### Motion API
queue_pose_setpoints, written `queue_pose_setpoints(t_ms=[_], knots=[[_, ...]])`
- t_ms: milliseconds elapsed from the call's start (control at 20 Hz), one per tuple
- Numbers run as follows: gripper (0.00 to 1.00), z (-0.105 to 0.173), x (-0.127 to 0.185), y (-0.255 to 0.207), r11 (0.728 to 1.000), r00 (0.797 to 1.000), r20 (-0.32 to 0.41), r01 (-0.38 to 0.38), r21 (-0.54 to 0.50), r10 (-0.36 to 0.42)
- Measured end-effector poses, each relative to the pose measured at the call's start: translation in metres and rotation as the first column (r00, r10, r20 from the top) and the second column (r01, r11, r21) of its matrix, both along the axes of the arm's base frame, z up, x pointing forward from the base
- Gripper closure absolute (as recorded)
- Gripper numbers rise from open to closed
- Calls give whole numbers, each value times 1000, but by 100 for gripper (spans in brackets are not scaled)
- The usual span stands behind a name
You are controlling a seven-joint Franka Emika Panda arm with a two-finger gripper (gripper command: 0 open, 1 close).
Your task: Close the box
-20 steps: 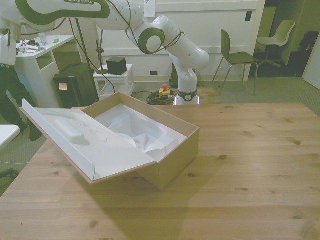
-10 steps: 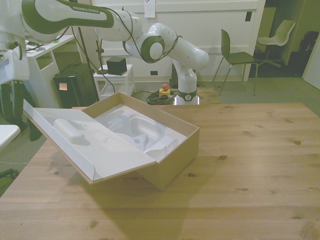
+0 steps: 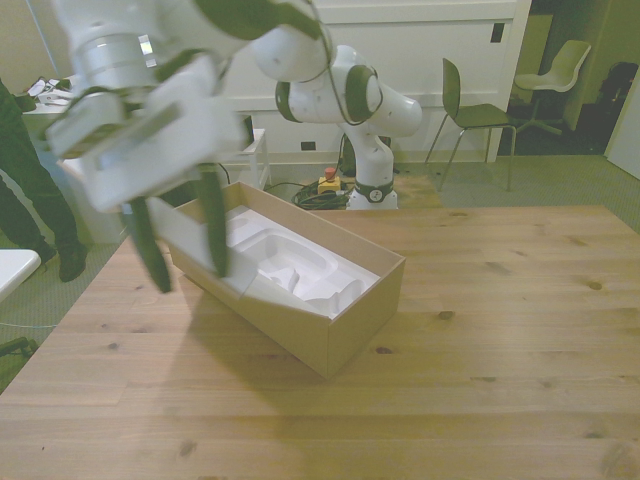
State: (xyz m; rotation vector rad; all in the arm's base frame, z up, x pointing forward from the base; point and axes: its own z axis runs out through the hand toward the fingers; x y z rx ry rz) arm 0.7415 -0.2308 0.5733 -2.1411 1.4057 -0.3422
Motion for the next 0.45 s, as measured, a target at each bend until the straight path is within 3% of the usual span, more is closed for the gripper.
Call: queue_pose_setpoints(t_ms=[150, 300, 450], knots=[[0, -31, 28, 133, 985, 976, -134, -173, 1, 171], [0, -82, 35, 215, 953, 915, -293, -301, -37, 278], [0, -121, 31, 271, 914, 846, -423, -395, -90, 324]])
